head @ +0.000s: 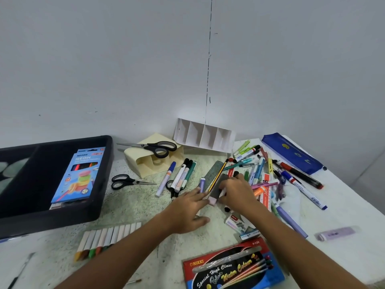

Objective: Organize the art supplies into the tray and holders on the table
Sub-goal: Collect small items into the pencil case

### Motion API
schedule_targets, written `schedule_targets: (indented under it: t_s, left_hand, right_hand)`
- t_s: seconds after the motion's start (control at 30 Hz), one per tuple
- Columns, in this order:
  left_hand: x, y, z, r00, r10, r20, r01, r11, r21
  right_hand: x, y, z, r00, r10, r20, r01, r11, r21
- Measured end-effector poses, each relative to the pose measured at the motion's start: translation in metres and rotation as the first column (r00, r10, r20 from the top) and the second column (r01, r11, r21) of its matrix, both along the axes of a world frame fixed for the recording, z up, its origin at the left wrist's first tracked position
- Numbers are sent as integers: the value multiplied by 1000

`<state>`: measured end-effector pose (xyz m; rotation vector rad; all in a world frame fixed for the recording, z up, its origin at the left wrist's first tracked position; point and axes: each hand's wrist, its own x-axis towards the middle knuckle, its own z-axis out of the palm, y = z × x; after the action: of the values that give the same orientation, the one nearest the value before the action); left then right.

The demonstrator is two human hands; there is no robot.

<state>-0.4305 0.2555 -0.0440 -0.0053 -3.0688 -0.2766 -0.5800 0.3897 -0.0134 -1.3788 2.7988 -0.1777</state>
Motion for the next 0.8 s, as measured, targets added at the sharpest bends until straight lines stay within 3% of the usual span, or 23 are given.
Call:
schedule_targets:
  t_s: [0.1, 0.2, 0.23, 0.3, 0.33, 0.4, 0.6, 0.7, 0.8]
  left_hand:
    - [0, 1, 2, 992, 25, -128, -15, 997, 81]
    - [-7, 9, 8, 914, 291, -282, -167, 905, 392]
    - [-12, 11, 13, 881, 401, -249, -215, 810, 545]
    - [-23, 13, 24, 858, 511, -56, -240, 493, 836]
    - [-28, 13, 30, 857, 512, 58, -258, 329, 908]
    - [-34, 14, 36, 861, 461, 214, -314, 151, 938]
    - [-43, 25, 34, 864, 384, 326, -353, 0, 936]
    - [-47, 23, 34, 856, 383, 347, -373, -7, 928]
    - [-53, 21, 34, 864, 380, 330, -365, 23, 931]
  right_hand:
    - [3, 0, -1, 995, -19, 101, 31, 993, -116]
    - [8, 4, 1, 947, 40, 318, 61, 952, -300]
    - [10, 6, 2, 929, 80, 361, 53, 938, -343]
    - [13, 9, 3, 905, 150, 399, 28, 913, -407]
    - [15, 10, 2, 896, 174, 408, 23, 901, -434]
    - [16, 14, 1, 886, 202, 417, 25, 878, -478]
    - [15, 26, 1, 831, 284, 479, 18, 845, -534]
    - [7, 37, 2, 815, 279, 509, 14, 867, -498]
    - [-11, 54, 7, 885, 151, 441, 93, 870, -484]
